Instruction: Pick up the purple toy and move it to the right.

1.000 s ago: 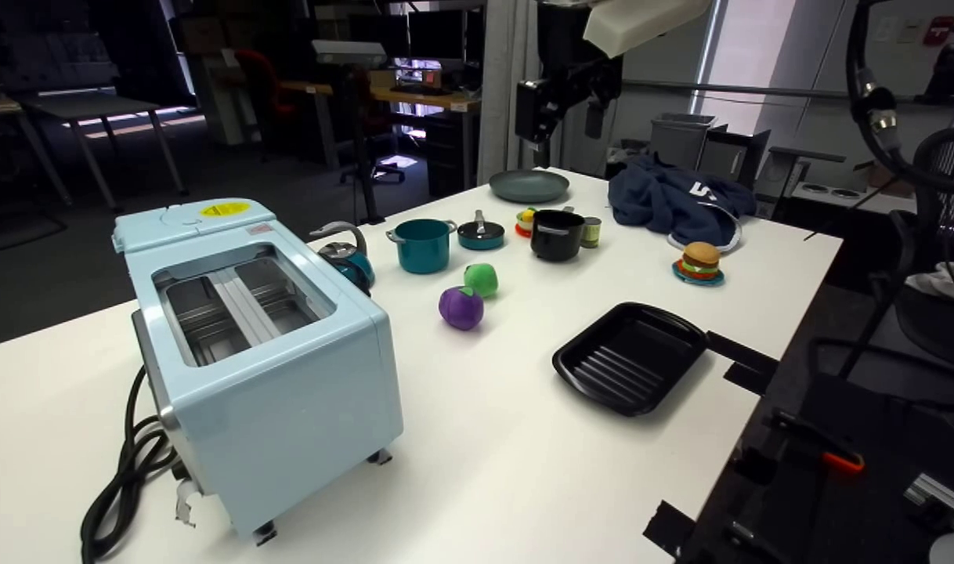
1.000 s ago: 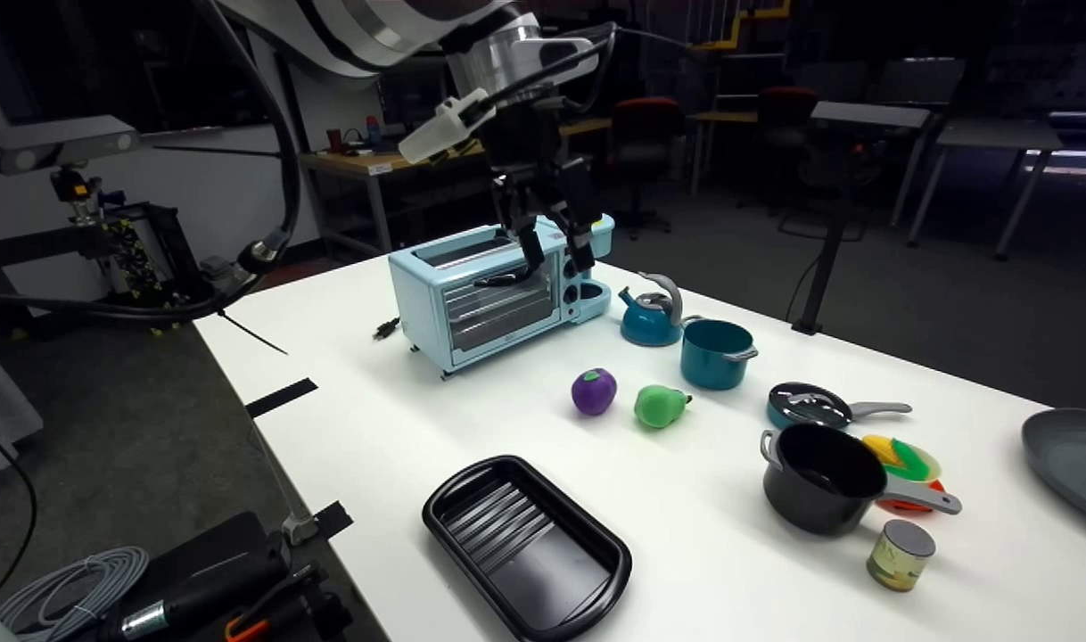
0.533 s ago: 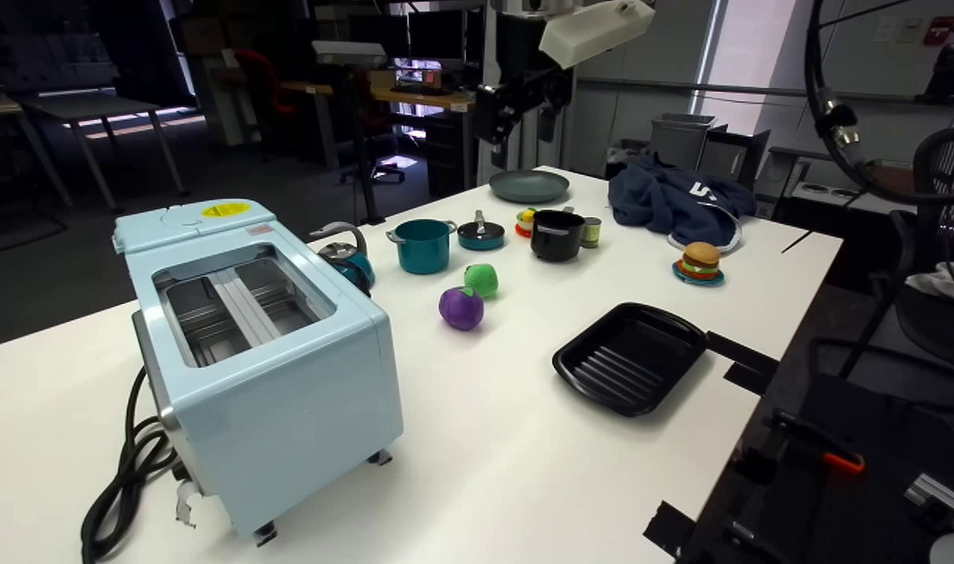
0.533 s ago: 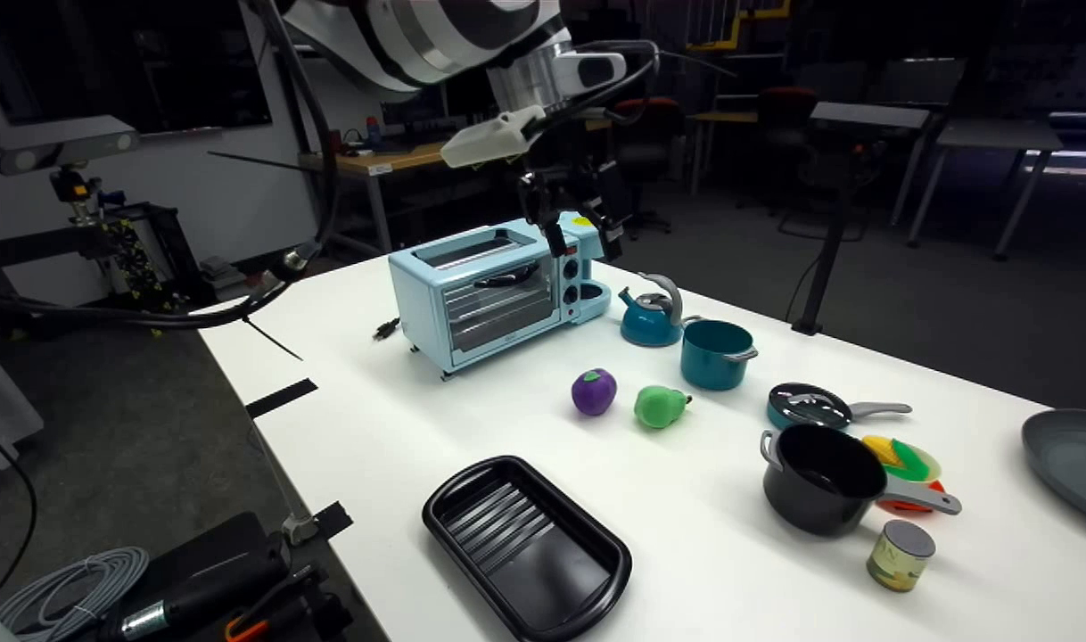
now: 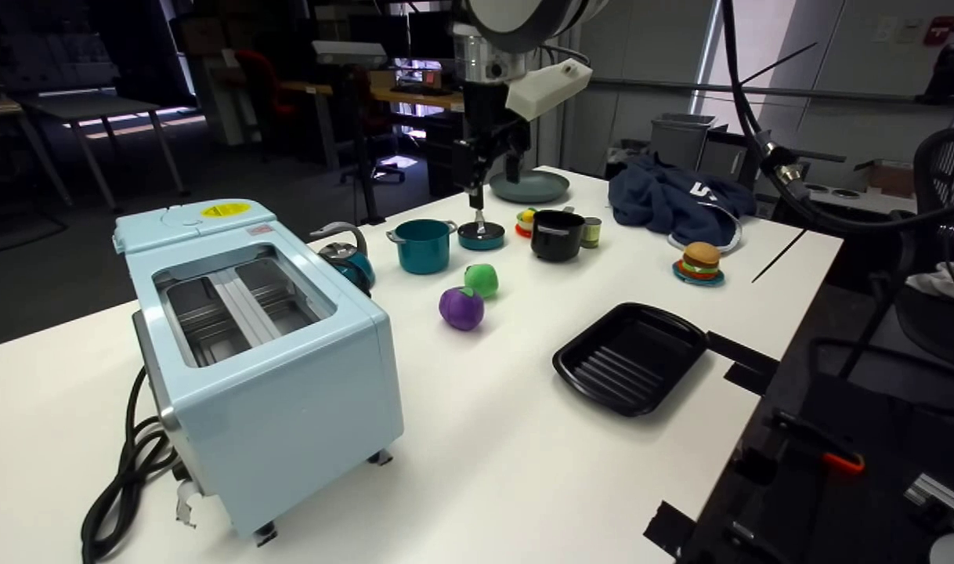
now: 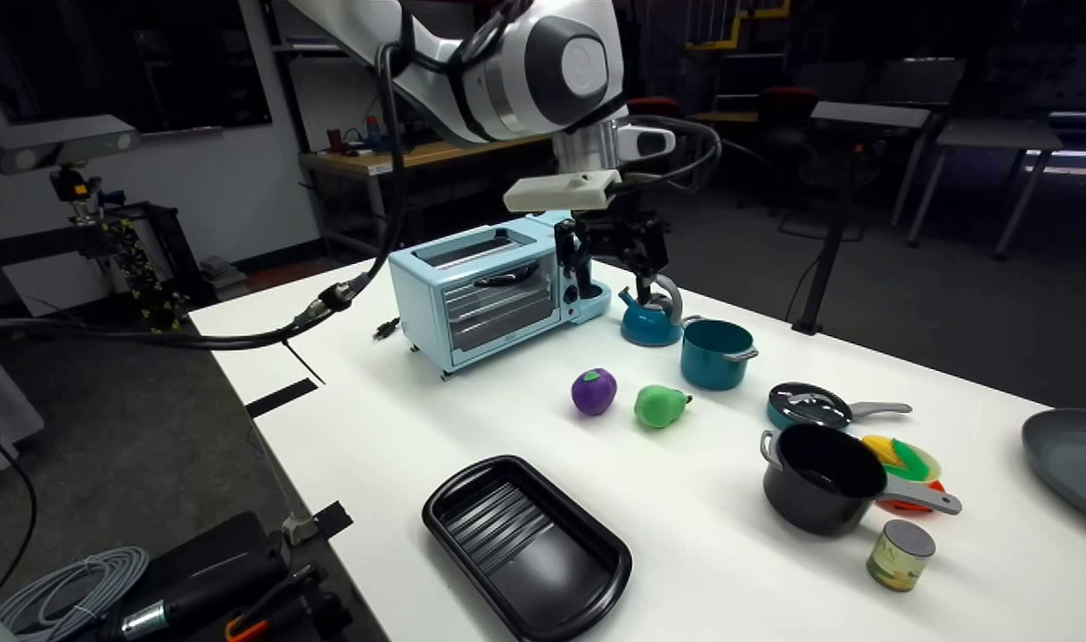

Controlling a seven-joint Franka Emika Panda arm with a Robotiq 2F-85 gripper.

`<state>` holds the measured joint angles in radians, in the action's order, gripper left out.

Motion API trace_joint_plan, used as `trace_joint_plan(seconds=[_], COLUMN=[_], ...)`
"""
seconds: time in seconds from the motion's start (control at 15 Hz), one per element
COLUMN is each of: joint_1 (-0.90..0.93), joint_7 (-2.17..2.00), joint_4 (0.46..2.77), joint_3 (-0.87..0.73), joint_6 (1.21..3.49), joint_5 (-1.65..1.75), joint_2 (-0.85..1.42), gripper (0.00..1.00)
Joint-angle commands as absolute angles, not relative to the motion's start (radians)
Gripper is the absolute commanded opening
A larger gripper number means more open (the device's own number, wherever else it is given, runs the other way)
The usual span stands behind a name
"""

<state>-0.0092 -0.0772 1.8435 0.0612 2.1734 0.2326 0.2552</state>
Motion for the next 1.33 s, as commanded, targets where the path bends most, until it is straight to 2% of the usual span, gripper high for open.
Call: trace_joint_plan(seconds=[0.0,1.27], joint_1=[0.018,0.092], joint_7=[-0.061,-0.067], joint_4=[1.757,1.619], joint_3=[0.042,0.009], joint_6=[2.12,2.17], joint_5=[0.206,0.239], joint_2=[0.351,0.628], gripper=[1.0,1.0])
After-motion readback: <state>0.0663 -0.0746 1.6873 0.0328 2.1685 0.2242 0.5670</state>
